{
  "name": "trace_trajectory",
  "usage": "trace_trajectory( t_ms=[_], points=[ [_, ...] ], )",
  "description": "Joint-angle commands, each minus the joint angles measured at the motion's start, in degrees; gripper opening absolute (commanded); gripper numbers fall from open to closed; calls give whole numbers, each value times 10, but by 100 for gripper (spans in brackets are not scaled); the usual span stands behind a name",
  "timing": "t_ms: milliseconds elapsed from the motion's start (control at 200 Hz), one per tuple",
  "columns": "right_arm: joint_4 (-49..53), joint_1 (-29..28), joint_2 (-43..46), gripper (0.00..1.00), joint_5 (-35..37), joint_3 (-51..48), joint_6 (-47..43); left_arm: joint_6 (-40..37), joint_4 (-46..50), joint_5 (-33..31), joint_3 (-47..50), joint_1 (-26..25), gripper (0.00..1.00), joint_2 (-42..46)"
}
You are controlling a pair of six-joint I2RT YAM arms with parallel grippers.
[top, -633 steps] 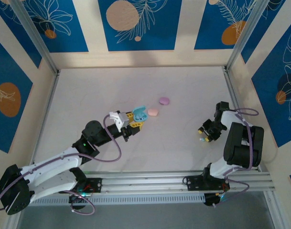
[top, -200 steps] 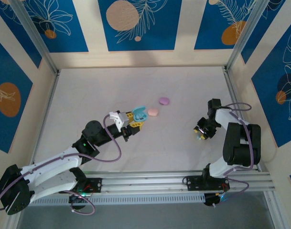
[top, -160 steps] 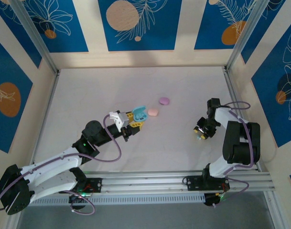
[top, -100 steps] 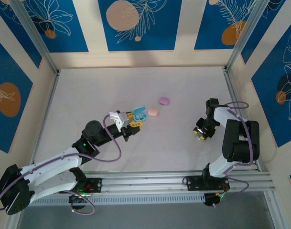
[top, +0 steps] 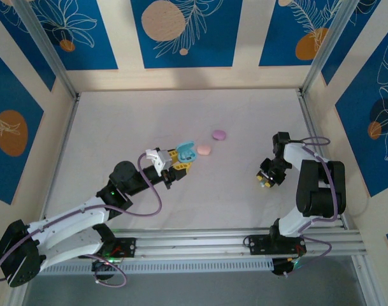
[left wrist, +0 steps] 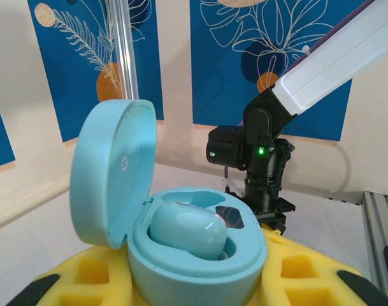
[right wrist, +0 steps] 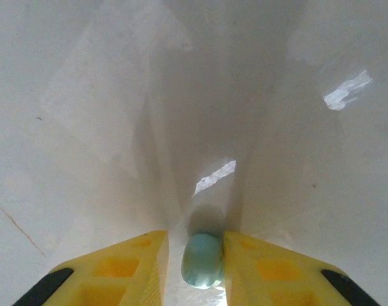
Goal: Insert wireless bluetooth earbuds into charging case
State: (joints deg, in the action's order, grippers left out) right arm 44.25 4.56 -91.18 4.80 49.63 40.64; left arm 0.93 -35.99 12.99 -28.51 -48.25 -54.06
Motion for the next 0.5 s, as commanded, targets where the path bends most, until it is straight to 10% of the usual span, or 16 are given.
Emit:
trace_trajectory(
  t_ms=[0, 495],
  points=[
    [9, -2, -11, 28, 7, 0, -4, -1, -17, -4, 0, -6, 32, 9],
    [5, -3, -21, 23, 7, 6, -18, 1, -19, -3, -3, -6, 32, 2]
  ],
)
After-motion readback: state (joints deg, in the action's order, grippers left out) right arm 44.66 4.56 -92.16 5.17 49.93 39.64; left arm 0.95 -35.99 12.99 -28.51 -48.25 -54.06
